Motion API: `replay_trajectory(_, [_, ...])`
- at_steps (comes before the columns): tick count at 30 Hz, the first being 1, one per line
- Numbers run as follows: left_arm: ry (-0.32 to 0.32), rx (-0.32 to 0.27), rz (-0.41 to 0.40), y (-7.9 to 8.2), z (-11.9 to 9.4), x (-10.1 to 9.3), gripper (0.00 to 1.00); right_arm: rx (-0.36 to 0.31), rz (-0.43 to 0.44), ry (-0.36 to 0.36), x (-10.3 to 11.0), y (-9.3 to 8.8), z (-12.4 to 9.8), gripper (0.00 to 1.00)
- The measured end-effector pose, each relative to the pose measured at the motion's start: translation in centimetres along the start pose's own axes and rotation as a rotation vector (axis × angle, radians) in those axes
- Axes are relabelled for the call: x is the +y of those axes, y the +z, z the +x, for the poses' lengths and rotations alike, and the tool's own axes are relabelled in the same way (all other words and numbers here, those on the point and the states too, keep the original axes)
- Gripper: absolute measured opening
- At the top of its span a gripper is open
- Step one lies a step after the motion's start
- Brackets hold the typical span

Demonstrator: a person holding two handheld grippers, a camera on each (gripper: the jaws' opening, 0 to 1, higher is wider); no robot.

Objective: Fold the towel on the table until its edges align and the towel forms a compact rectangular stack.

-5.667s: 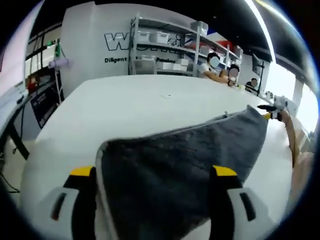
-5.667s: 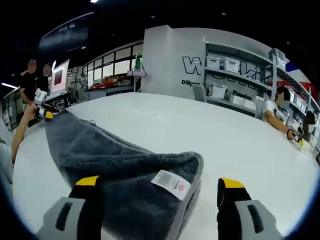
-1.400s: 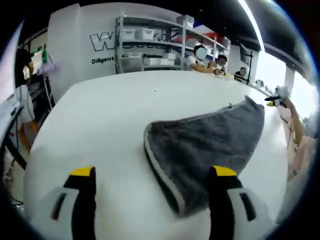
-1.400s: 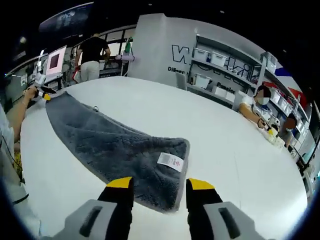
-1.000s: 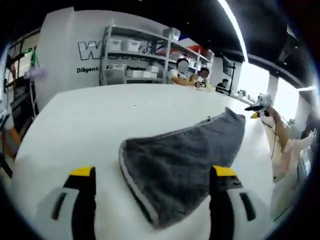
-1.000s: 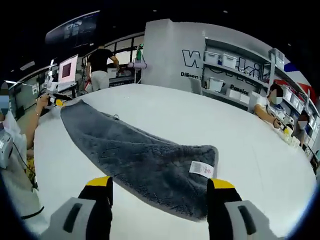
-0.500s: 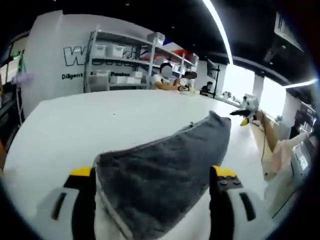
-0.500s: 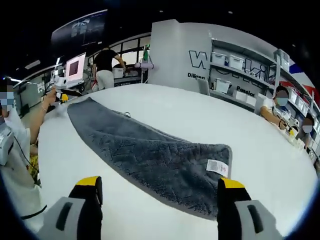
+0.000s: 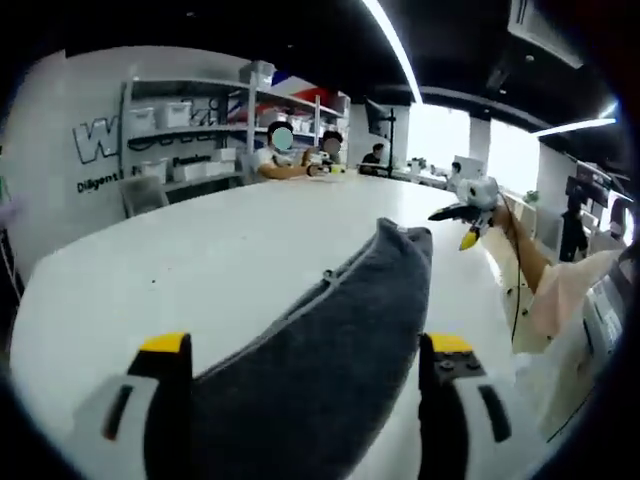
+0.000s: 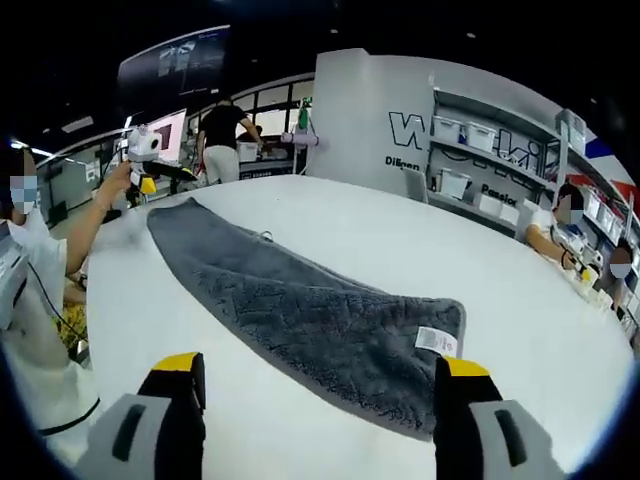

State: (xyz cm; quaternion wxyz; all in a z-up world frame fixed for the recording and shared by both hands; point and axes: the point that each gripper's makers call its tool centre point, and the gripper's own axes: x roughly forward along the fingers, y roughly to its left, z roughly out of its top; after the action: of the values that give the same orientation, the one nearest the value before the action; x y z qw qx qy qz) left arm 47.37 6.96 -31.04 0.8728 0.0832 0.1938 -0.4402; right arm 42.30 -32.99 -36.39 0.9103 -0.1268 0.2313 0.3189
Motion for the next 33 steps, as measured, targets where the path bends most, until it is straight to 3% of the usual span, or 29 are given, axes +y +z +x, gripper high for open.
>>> replay_trajectory(4, [-0.053,-0.004,0.029,1.8,3.9,-2.3,0.96,-0.028,0.009,-0.009,-0.4,0.2,-0.3,0.95])
replay_trajectory(8, [-0.087,0.056,0.097,2.5,7.4,-4.1,0.95,-0.035,0.006,-0.005,-0.3,0.3,-0.4,0.96])
replay_trajectory(14, [-0.167,-0.008,0.121,6.0,12.2,-7.0,0.87,-0.047,-0.004,0.009,0.2,0.8,-0.3,0.97])
replay_trajectory(17, [-0.179,-0.009,0.139,6.7,14.9,-7.9,0.79,-0.04,-0.013,0.008,0.3,0.7,-0.2,0.97])
replay_trajectory(19, [-0.201,0.051,0.184,5.8,16.9,-8.6,0.75,-0.037,-0.016,0.009,0.4,0.7,-0.2,0.97])
replay_trajectory(23, [-0.232,0.092,0.203,4.9,19.3,-10.3,0.71,-0.042,-0.017,0.015,0.9,0.8,-0.2,0.97])
replay_trajectory(29, [-0.236,0.034,0.134,5.4,21.9,-10.2,0.54,-0.042,-0.031,0.023,1.7,0.4,-0.5,0.96])
replay_trajectory(33, [-0.227,0.064,0.126,4.5,23.1,-10.2,0.43,-0.035,-0.031,0.025,1.9,0.1,-0.6,0.96])
